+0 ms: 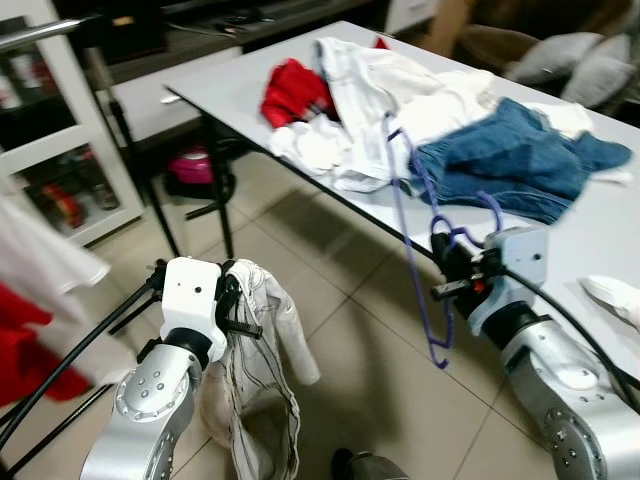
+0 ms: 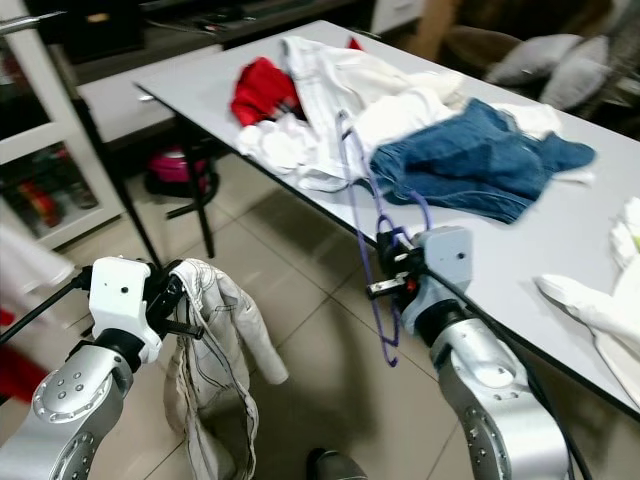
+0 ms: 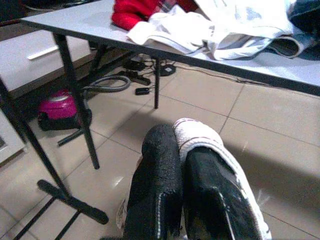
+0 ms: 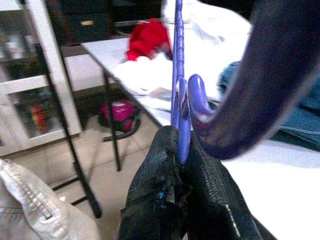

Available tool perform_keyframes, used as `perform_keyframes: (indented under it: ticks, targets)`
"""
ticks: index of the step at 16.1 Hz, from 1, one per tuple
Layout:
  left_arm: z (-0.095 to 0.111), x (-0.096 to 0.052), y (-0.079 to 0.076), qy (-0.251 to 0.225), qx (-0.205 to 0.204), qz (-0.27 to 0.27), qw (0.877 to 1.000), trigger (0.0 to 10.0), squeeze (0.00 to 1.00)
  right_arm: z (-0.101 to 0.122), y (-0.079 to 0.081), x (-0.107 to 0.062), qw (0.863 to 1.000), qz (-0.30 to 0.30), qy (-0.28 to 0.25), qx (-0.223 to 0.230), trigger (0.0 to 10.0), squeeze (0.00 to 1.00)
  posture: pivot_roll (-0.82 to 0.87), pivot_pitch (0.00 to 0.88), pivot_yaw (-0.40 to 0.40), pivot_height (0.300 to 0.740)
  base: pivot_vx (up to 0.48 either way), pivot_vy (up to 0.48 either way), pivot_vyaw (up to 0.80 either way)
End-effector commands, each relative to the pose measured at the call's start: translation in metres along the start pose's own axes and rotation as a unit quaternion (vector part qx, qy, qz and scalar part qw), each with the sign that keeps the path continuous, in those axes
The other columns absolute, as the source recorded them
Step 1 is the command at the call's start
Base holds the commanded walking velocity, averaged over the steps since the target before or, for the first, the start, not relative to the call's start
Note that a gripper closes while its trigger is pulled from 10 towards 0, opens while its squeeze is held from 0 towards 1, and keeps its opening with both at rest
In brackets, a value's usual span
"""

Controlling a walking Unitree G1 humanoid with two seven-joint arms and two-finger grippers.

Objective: Hang hanger

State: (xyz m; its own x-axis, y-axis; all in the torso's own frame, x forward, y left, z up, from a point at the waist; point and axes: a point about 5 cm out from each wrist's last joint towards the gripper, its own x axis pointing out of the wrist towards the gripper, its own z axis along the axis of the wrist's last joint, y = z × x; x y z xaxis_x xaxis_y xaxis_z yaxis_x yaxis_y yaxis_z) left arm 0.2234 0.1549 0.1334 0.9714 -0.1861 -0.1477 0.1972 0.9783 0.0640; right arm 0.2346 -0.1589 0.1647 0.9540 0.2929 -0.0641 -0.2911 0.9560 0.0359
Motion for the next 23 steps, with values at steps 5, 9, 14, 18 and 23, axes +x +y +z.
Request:
perform_keyframes:
  ticks: [5,9,14,18,23]
  targets:
    - [0.011,0.001,-0.001,-0.031,0.005,-0.008,0.999,10.0,0.00,0.001,0.001,0.001,0.999,-0.009,-0.007,0.039,10.0,0.00,-0.10,0.000,0.015,0.740,0.000,0.000,-0.80]
    - [0.013,0.006,-0.001,-0.033,0.001,-0.015,0.999,10.0,0.00,-0.008,0.006,0.000,0.999,-0.013,0.017,0.040,10.0,0.00,-0.11,0.000,0.027,0.740,0.000,0.000,-0.80]
    - [0.011,0.008,-0.007,-0.034,-0.002,-0.021,0.999,10.0,0.00,-0.006,0.006,-0.001,1.000,0.001,0.022,0.023,10.0,0.00,-0.12,0.000,0.015,0.740,0.000,0.000,-0.80]
    - [0.010,0.007,-0.007,-0.036,-0.003,-0.018,0.999,10.0,0.00,-0.004,0.007,0.001,1.000,0.011,0.018,0.016,10.0,0.00,-0.12,0.000,0.002,0.740,0.000,0.000,-0.80]
    - [0.010,0.006,-0.004,-0.042,-0.001,-0.010,0.999,10.0,0.00,-0.007,0.012,0.002,0.999,0.035,0.022,0.002,10.0,0.00,-0.11,0.000,-0.003,0.740,0.000,0.000,-0.80]
